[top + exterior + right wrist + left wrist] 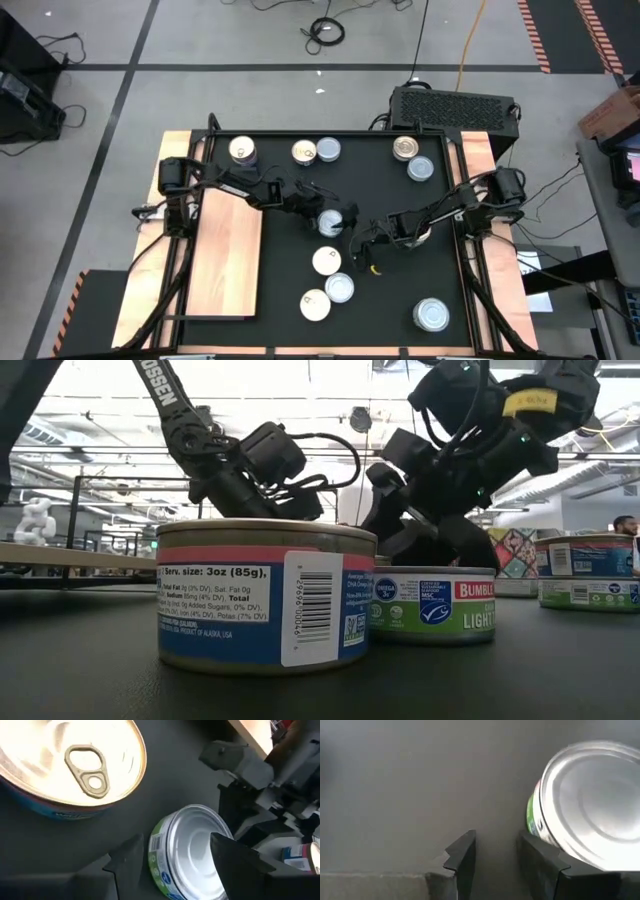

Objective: Stack canned seafood by type on shelf
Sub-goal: Put the green tuna can on the shelf

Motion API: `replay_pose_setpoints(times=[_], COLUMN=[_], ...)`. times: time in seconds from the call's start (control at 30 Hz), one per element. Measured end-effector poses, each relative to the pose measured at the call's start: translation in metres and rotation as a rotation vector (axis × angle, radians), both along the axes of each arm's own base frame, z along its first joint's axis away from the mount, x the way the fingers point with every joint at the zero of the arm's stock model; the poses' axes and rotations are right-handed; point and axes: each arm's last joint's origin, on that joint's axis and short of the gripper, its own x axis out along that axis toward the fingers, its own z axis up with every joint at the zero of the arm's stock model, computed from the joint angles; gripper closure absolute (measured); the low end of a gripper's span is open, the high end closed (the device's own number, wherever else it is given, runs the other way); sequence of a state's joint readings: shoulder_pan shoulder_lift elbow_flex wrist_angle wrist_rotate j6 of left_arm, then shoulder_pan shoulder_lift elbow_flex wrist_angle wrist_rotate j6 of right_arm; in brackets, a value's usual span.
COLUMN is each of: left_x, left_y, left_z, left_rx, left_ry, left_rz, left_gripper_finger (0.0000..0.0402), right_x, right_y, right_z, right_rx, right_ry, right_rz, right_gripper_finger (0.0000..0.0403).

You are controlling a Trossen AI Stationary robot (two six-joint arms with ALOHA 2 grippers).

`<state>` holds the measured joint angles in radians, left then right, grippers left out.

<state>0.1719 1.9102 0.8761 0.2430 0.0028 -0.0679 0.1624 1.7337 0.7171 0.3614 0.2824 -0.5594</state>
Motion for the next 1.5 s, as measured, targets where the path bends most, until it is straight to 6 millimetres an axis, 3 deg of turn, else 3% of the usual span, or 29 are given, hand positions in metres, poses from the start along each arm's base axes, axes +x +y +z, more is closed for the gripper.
replay_pose_setpoints(times=[0.57,0.93,1.2,1.5], left_x=[0.000,0.000,-0.001,-0.001], left_y=[0.000,-0.001,-0.002,-0.007], left_z=[-0.001,-0.001,-0.003,-0.002], left_rx=[0.013,0.004,-0.004,-0.045], left_ry=[-0.005,-0.004,0.013,0.002], left_rz=[-0.045,-0.075,-0.139,-0.199], left_gripper_finger=[0.0254,0.0254,0.0254,0.0254], right_x=[0.003,0.015,0.014,0.011], right_y=[-0.020,-0.020,-0.021,-0.029], right_z=[0.002,0.020,0.022,0.040], right_rx=[0.006,-0.029,-0.059,-0.114], right_ry=[-0.019,-0.075,-0.066,-0.123], right_rz=[-0.056,-0.074,-0.105,-0.207], right_gripper_finger=[0.0179,0.0179,0.0179,0.0179])
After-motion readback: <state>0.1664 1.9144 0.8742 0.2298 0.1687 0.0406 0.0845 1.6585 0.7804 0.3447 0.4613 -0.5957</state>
